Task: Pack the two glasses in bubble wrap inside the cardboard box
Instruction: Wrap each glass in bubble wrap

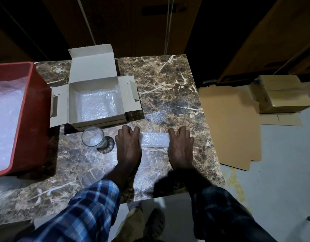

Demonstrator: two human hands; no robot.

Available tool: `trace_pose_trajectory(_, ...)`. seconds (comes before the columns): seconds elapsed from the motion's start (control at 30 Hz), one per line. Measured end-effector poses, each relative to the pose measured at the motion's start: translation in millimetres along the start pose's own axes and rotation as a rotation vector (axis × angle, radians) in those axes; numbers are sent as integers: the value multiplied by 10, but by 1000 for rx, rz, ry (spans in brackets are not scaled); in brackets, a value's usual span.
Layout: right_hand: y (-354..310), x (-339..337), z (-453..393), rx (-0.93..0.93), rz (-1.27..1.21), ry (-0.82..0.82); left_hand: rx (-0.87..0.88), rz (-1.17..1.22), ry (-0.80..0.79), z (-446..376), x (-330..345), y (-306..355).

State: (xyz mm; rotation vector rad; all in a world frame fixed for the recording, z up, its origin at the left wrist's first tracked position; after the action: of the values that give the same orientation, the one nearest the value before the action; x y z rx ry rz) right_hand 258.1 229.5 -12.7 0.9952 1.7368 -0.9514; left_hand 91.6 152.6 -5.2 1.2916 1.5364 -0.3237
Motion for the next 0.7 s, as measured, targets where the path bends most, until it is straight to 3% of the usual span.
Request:
trace_pose_trajectory(0.1, -21, 19, 0, -74, 8, 29, 188, -25, -21, 0, 20, 46)
trace_pose_trajectory(0.23, -182, 33, 99, -150, -89, 87, 313, 157, 1, 177, 89, 107)
trace_pose_trajectory(0.37, -290, 179, 288, -291, -196, 28, 432, 254, -138, 391, 213, 66)
trace_pose_trajectory(0.5, -235, 333, 402, -324, -196, -111, 474, 198, -288, 439, 257, -25)
trace_pose_trajectory(0.7, 9, 187, 433, -160, -131, -110, 384, 32, -352, 367, 176, -301)
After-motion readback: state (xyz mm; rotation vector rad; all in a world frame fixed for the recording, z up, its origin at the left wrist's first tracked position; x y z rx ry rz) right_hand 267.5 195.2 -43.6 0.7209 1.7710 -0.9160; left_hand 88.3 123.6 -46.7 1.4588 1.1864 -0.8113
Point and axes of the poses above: each hand's wrist, its own z-axis away from the middle knuckle, its own x-axis out of the palm, y = z × x, the point moved 4 cm from there along -z, towards the middle knuckle, and after that the axes turned 11 degrees about y, right-handed, at the moved point
